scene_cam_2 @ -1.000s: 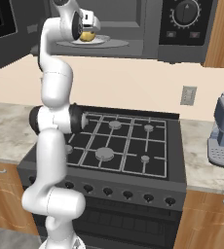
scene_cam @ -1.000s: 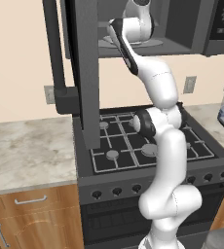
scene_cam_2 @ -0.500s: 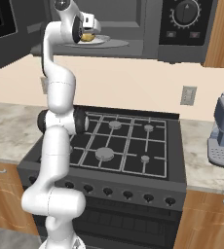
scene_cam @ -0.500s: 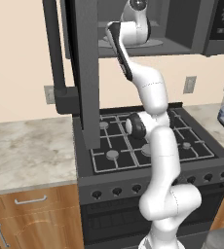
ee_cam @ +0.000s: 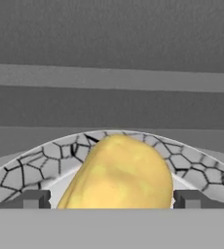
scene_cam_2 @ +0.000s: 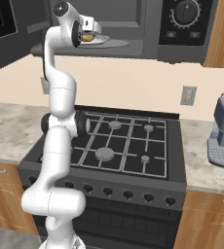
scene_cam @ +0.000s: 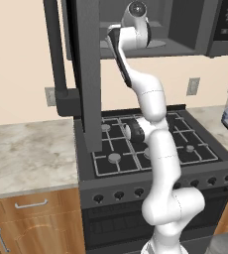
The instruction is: Retrieve the reheated potato from the microwave, then place the potato, cheese, and condiment on the cutting board.
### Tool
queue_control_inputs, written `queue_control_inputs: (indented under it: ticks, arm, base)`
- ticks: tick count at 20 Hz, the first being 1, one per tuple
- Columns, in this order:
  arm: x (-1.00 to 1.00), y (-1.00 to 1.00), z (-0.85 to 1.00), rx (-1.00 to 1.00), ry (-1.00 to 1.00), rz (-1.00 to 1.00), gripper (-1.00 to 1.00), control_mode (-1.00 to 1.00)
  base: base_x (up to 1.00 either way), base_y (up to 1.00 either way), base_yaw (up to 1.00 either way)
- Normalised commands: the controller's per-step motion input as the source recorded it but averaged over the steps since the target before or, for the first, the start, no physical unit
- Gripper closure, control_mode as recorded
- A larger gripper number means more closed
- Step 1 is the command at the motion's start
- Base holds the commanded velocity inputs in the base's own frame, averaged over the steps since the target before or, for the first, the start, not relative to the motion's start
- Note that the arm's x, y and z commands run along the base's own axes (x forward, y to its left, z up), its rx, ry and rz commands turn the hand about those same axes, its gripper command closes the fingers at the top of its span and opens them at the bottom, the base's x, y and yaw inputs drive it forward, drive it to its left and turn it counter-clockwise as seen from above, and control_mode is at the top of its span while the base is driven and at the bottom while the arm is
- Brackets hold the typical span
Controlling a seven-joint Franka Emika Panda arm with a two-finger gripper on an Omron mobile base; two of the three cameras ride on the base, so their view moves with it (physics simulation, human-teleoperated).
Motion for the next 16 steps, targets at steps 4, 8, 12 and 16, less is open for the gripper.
queue_control_inputs:
  ticks: [4,8,12,16]
  arm:
    - [0.09,0.00,0.14,0.00,0.18,-0.02,1.00,-1.00]
    - [-0.02,-0.06,0.13,0.01,0.19,-0.01,1.00,-1.00]
    - [-0.35,-0.06,0.12,0.06,0.03,0.00,1.00,-1.00]
    - [-0.50,-0.03,0.15,0.09,0.00,0.00,1.00,-1.00]
  base:
    - [0.00,0.00,0.00]
    - [0.00,0.00,0.00]
    - [0.00,0.00,0.00]
    - [0.00,0.00,0.00]
